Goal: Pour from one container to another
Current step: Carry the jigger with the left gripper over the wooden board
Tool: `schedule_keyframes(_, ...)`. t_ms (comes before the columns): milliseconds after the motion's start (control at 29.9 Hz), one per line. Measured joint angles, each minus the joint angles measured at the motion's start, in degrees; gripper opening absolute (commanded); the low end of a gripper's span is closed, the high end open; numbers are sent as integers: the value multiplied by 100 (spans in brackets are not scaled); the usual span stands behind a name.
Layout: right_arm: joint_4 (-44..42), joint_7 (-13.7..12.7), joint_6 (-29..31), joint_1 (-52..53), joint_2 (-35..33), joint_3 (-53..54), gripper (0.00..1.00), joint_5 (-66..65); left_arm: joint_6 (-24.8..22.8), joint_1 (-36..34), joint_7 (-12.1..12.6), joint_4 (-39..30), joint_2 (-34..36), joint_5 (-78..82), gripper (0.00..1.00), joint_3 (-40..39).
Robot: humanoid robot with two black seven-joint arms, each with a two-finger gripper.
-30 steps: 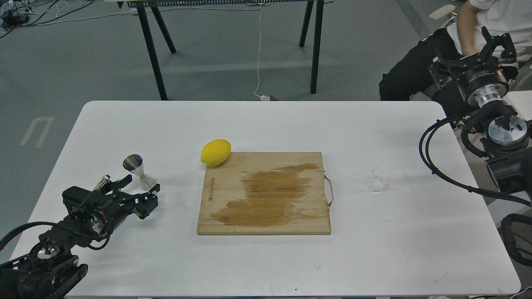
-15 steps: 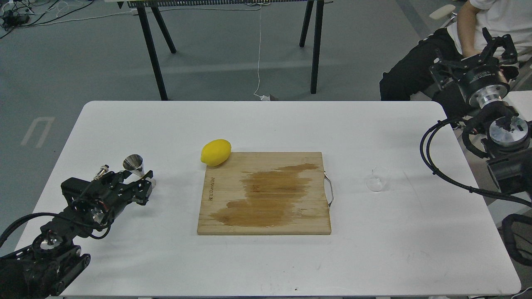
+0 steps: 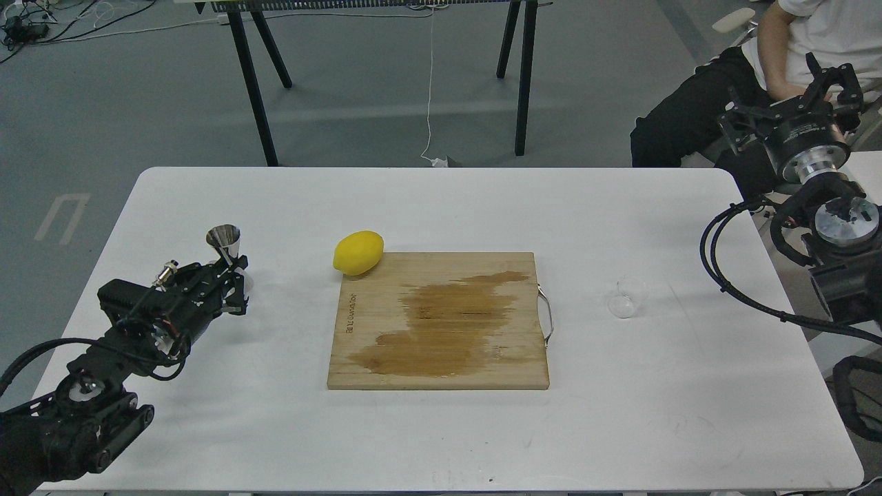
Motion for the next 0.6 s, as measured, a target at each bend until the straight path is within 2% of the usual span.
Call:
schedule_keyframes(301, -1, 0, 0, 0, -7, 0, 100, -8, -87, -858, 31, -1323, -25, 371, 19, 154)
schedule_keyframes(434, -1, -1, 0, -18, -73, 0, 100, -8, -316, -1114, 37, -1441, -511, 924, 19, 369)
schedule_keyframes(601, -22, -1, 0, -40, -154, -11, 100, -8, -484, -1258, 52, -1378, -1138, 1001, 19, 1004)
